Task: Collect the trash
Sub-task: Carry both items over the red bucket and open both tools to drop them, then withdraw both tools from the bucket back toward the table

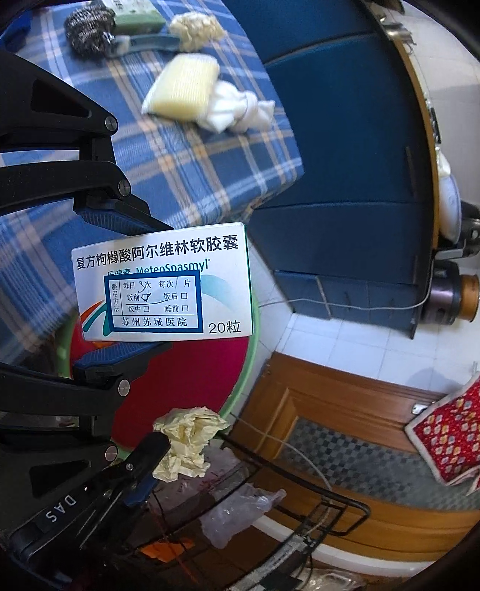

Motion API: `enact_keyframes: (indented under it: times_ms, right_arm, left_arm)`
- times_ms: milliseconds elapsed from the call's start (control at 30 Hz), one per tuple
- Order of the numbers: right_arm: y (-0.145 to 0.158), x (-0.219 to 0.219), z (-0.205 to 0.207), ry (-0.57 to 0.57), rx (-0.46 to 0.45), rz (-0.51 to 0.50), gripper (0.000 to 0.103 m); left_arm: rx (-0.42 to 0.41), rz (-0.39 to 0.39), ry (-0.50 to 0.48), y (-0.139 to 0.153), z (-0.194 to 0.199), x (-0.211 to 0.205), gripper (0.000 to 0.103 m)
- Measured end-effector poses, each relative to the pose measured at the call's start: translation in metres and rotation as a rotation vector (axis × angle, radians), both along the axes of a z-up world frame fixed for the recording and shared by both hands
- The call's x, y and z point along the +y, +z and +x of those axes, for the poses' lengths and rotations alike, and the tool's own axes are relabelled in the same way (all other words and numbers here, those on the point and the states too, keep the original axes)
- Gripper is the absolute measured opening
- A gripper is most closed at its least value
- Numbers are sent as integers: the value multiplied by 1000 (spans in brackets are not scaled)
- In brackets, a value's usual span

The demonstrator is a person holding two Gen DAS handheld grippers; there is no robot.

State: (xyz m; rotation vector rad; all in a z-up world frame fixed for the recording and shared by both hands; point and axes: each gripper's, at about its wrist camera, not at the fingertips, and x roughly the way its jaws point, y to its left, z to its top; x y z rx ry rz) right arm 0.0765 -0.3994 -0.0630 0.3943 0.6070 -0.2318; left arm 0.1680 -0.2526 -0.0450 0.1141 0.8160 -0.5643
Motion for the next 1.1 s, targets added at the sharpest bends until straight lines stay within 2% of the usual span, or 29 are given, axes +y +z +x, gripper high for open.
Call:
enact_keyframes:
  times_ms: [133, 200, 267, 433, 667, 1100]
  right_arm:
    - [-6, -6, 3, -7, 5, 13, 32]
    - [-9, -8, 3, -14, 7, 21, 33]
    - [-11, -11, 4, -14, 7, 32, 33]
    - [-14, -13, 4, -13, 11, 47, 34]
    - [-13, -13, 2, -18, 5, 53, 43]
    - [-2, 0, -5, -7, -17, 43, 46]
  left_arm:
    - [21, 31, -8, -8, 6, -13, 55]
    - [22, 40, -13, -10, 8, -16, 61]
    - [11, 49, -11, -11, 8, -19, 63]
    - [11, 55, -6, -13, 9, -20, 63]
    - [11, 53, 10, -11, 8, -15, 63]
    - [-7, 22, 39, 5, -3, 6, 63]
